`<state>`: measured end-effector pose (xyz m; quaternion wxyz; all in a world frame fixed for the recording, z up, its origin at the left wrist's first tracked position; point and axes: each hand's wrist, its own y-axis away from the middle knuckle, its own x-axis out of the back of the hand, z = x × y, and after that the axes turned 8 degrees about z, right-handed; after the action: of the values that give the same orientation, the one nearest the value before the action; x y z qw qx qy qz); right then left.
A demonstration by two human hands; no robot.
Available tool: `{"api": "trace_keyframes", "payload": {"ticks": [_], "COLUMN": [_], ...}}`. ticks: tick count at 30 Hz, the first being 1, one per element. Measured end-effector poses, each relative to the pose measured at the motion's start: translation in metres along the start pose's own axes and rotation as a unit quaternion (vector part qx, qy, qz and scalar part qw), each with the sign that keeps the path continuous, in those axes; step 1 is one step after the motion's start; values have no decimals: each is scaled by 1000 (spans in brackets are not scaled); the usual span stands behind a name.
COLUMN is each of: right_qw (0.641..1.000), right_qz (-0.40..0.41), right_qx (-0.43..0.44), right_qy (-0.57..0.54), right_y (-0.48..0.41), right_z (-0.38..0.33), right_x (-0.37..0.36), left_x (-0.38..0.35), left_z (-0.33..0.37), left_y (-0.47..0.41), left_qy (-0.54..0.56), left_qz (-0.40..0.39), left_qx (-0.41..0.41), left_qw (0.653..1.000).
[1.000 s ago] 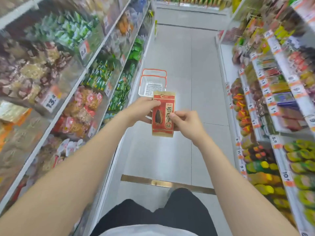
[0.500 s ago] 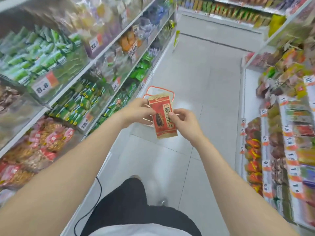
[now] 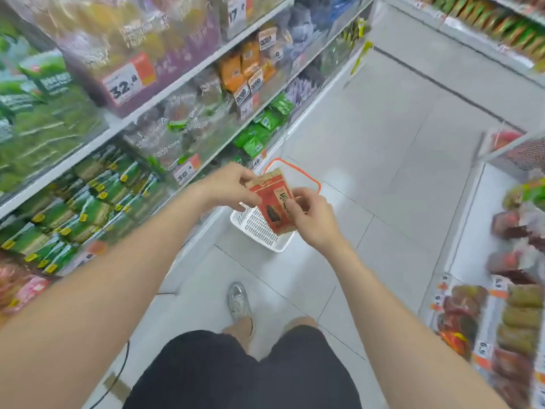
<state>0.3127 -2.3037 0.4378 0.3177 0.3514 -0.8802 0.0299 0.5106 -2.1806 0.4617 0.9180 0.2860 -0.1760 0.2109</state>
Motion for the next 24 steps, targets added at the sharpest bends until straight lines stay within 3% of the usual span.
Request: {"api": "trace_keyframes", "payload": {"ticks": [6,9,18,24], "right_qw": [992,983,942,918], "right_qz": [-72,-115,-237,-254], "right_qx": [41,47,19,0], "right_qy": [93,134,238,304], "right_y": [-121,-178,-268,-291], "right_z": [63,115,308,413], "right_x": [-31,-64,-192,-284], "left_x": [-11,-30,-138,-213], "left_z": [-30,-69,-244,-355], "left_y": [-116,-176,-300,-343], "left_qy": [-97,-92,-25,-12], "left_qz": [-27,-8,45,61], "left_qx": [15,35,162,200], "left_qw": [995,995,985,978]}}
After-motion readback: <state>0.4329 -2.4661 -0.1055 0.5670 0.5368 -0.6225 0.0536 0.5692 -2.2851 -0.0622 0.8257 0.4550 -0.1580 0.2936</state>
